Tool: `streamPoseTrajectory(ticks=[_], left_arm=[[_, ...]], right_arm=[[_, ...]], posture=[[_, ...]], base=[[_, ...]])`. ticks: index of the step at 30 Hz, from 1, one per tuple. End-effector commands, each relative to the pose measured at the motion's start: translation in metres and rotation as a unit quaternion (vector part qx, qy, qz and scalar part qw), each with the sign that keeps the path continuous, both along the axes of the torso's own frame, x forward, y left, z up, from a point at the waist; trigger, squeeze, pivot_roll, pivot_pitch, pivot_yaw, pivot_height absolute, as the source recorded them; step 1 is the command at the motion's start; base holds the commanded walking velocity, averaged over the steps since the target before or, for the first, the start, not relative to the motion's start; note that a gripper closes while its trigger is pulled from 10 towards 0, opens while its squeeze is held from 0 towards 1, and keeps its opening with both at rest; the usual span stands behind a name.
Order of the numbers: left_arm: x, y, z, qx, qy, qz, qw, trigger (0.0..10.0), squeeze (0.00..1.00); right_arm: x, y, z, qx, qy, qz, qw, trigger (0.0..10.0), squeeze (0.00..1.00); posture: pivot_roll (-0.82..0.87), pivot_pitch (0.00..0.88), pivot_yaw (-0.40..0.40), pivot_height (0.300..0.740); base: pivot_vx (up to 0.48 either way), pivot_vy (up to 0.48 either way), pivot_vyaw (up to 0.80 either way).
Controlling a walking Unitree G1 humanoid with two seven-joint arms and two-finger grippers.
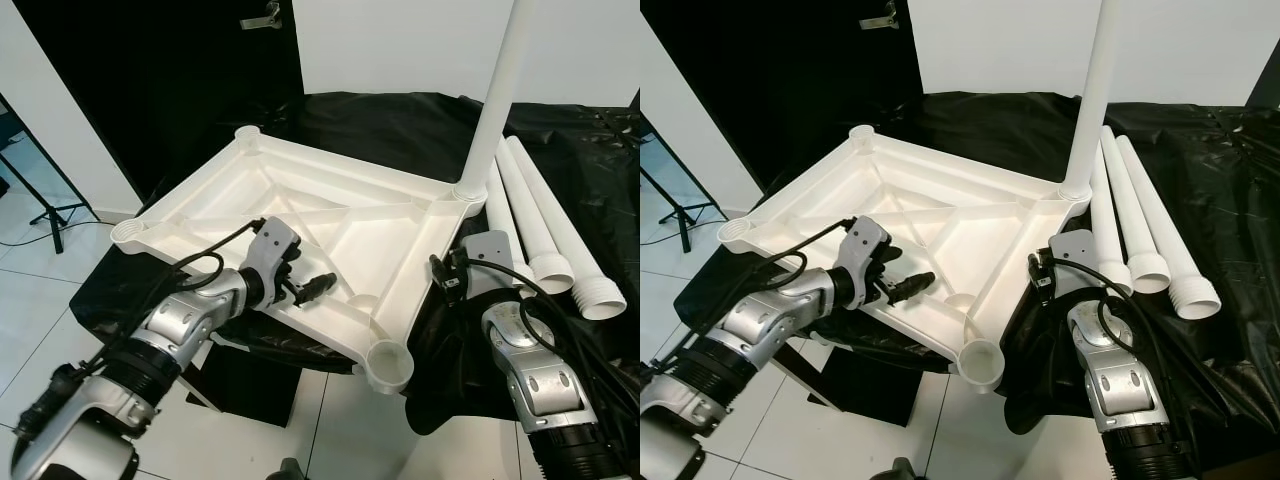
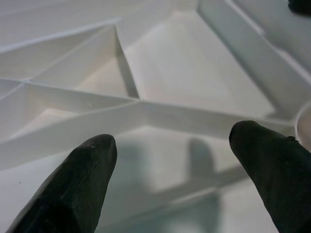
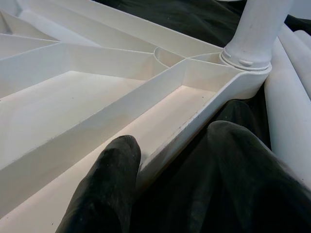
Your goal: Building children table
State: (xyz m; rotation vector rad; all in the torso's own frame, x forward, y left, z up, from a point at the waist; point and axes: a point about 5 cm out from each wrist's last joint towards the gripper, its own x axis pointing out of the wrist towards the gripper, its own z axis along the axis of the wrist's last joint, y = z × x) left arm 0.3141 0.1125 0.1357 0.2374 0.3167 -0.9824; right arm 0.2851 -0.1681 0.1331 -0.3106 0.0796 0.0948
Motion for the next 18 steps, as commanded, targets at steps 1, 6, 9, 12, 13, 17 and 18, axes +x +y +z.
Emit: streamPoseTrajectory(ticks=[1,6,9,12,13,17,18], left_arm=[[-0.048,-0.007,0.005,-0.053,0.149,-0.438,0.885,10.0,0.0],[-0.052,-0.008,-0.003,-0.025,0.159,-0.453,0.877,10.0,0.0],[-0.054,-0.009,-0.004,-0.018,0.162,-0.461,0.872,10.0,0.0],[-0.055,-0.011,-0.008,-0.003,0.162,-0.467,0.869,10.0,0.0],[-0.057,-0.013,-0.013,0.01,0.161,-0.471,0.868,10.0,0.0],[-0.059,-0.018,-0.021,0.038,0.154,-0.477,0.865,10.0,0.0],[-0.06,-0.02,-0.022,0.042,0.154,-0.484,0.86,10.0,0.0]], right_arm=[[-0.003,-0.002,-0.006,-0.003,0.016,-0.005,1.0,10.0,0.0],[-0.004,-0.001,-0.007,-0.003,0.016,-0.006,1.0,10.0,0.0],[-0.003,-0.001,-0.006,-0.003,0.015,-0.006,1.0,10.0,0.0],[-0.002,-0.001,-0.005,-0.003,0.013,-0.007,1.0,10.0,0.0],[-0.001,-0.001,-0.005,-0.003,0.013,-0.007,1.0,10.0,0.0],[-0.001,-0.001,-0.005,-0.003,0.012,-0.006,1.0,10.0,0.0],[0.0,0.0,-0.004,-0.003,0.011,-0.004,1.0,10.0,0.0]], posture=[[0.09,0.0,0.063,0.74],[0.08,0.0,0.065,0.74],[0.08,0.0,0.065,0.74],[0.08,0.0,0.065,0.74],[0.08,0.0,0.064,0.74],[0.08,0.0,0.062,0.74],[0.08,0.0,0.06,0.74]], base=[[0.0,0.0,0.0],[0.0,0.0,0.0],[0.0,0.0,0.0],[0.0,0.0,0.0],[0.0,0.0,0.0],[0.0,0.0,0.0],[0.0,0.0,0.0]])
